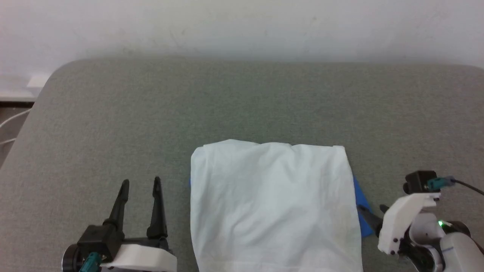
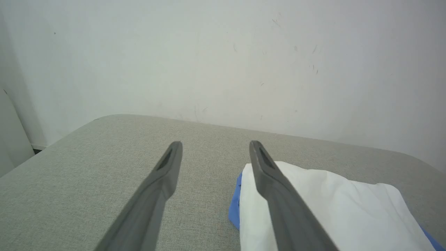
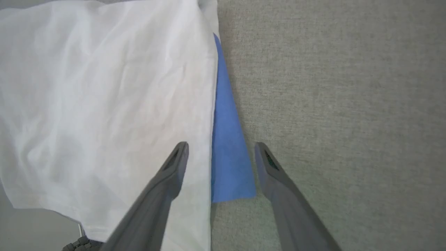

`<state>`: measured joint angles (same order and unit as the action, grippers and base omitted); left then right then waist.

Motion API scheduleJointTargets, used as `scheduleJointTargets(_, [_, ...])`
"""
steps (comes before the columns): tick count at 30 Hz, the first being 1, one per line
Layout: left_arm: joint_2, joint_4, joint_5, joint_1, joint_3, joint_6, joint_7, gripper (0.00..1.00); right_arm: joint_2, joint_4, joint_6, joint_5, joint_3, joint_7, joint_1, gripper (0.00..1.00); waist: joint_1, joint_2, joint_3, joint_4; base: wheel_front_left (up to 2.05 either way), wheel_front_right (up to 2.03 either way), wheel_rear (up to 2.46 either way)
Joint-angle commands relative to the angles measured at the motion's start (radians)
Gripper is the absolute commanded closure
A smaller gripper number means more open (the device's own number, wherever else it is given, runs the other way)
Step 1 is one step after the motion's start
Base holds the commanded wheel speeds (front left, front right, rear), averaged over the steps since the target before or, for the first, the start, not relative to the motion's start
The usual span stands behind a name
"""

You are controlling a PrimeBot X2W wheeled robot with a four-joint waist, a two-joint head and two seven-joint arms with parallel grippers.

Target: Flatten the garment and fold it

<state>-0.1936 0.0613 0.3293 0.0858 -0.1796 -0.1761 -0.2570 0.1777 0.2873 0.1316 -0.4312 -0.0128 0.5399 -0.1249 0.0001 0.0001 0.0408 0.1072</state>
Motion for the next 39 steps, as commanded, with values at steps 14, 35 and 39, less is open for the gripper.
scheduleJointTargets(14, [0.033,-0.016,-0.06,-0.041,0.003,0.06,-0.005,0.0,-0.003,0.337,-0.001,-0.115,-0.189,0.116,-0.127,1.0,-0.0001,-0.0001,0.056,0.06,0.0,0.0,0.0])
scheduleJointTargets(35, [0.037,-0.055,-0.074,0.003,0.023,0.071,-0.004,0.0,0.16,0.274,-0.001,-0.221,-0.153,0.052,-0.168,1.0,-0.0001,-0.0001,-0.033,-0.034,0.0,0.0,0.0])
scheduleJointTargets(39, [0.041,-0.05,-0.074,0.009,0.017,0.064,-0.004,0.0,0.198,0.26,-0.001,-0.19,-0.081,0.06,-0.131,1.0,-0.0001,-0.0001,-0.033,-0.043,0.0,0.0,0.0])
